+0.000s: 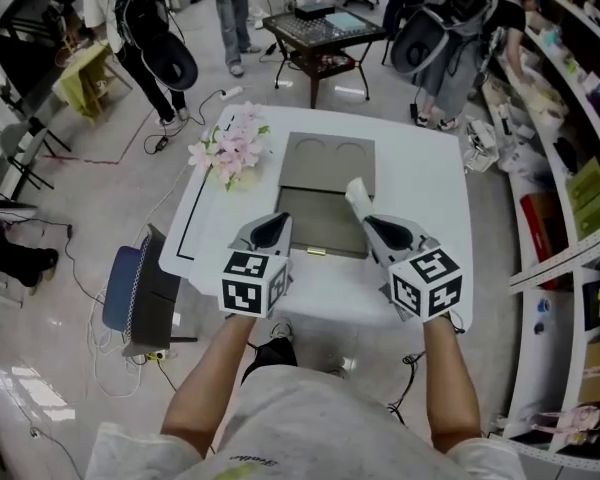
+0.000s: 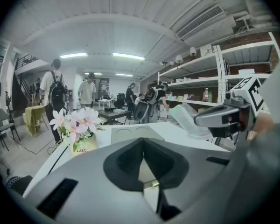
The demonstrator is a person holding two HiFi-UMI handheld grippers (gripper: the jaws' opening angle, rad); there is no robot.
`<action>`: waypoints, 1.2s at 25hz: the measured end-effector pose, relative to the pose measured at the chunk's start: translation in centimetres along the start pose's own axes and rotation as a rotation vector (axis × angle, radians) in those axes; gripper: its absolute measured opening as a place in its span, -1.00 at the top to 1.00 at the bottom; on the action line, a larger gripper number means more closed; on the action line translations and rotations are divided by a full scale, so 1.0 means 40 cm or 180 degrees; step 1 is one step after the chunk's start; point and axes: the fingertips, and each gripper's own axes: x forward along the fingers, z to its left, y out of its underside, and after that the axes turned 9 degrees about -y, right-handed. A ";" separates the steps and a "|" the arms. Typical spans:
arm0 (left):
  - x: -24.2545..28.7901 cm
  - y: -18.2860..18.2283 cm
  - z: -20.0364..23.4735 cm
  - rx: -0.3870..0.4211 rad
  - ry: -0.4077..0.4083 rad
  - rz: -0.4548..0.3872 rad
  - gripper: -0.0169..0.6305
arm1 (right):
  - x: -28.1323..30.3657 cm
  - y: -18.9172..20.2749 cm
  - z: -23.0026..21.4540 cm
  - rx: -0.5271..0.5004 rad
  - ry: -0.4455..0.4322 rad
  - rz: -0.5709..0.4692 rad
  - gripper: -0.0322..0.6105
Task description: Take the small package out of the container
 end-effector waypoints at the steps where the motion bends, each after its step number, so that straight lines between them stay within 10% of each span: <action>1: -0.010 0.000 -0.005 0.0002 -0.0020 -0.0018 0.93 | -0.014 -0.004 0.003 0.0039 -0.0004 -0.0062 0.88; 30: -0.098 0.023 -0.052 -0.0037 -0.0180 -0.0060 0.93 | -0.163 0.042 -0.008 0.0382 0.0391 -0.0415 0.88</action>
